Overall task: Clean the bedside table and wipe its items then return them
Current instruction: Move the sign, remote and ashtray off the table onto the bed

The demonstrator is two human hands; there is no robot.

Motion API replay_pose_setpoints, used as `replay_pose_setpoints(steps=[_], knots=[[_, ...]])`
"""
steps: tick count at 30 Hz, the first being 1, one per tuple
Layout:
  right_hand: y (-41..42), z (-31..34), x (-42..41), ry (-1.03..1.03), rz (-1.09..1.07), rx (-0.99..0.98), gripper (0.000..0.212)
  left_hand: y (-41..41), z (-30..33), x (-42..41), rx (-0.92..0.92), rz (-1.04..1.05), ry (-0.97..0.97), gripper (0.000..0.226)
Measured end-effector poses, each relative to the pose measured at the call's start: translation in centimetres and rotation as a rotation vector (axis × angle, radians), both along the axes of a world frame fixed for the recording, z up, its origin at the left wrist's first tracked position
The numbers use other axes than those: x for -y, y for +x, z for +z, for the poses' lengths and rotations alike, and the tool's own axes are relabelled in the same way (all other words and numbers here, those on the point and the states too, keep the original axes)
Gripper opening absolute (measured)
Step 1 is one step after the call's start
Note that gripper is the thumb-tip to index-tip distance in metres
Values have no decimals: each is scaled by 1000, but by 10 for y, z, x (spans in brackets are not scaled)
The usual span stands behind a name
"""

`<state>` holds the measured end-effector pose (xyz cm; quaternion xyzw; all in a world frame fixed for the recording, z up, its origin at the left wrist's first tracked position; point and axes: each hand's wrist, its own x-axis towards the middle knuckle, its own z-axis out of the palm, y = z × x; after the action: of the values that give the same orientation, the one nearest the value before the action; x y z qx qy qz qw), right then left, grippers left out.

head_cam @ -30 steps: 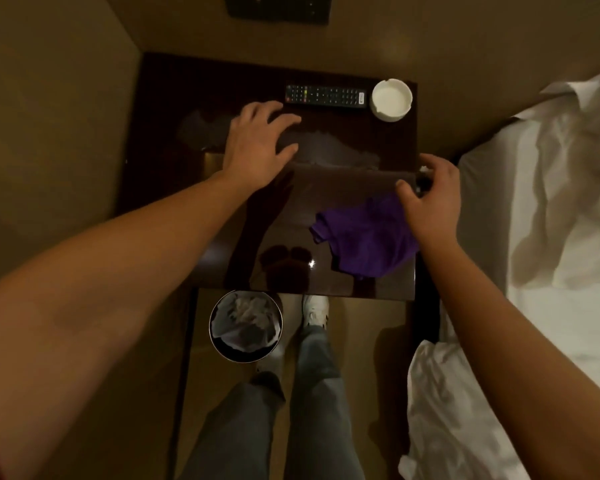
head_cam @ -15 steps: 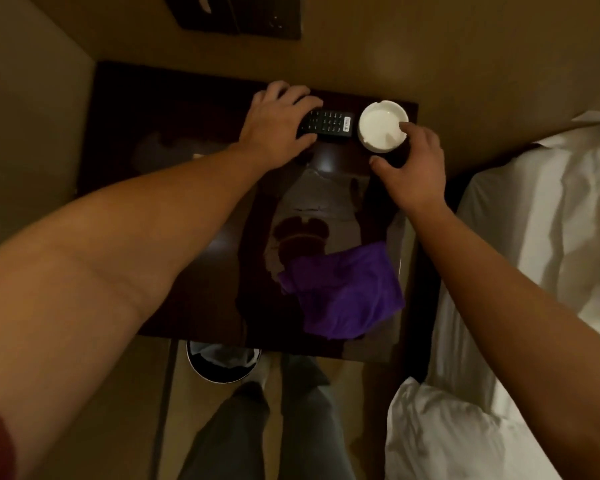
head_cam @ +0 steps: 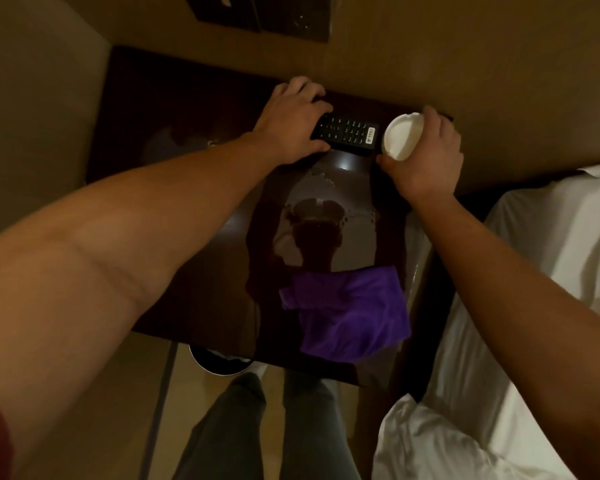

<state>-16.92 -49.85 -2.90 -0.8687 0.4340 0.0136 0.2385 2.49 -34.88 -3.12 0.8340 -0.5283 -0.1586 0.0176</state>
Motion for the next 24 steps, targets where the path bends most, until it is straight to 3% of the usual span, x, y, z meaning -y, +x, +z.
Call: replay_pose_setpoints(steps=[7,17,24], knots=[[2,3,0,-22,6,19,88,-2,5,0,18,-6,-31,62],[-42,24,-16,110,-160,234,95,-22,27,-16,-41,19,-93,58],[-92,43,-52,103,-192,276,91,-51,52,-36,-88,-14,-100,59]])
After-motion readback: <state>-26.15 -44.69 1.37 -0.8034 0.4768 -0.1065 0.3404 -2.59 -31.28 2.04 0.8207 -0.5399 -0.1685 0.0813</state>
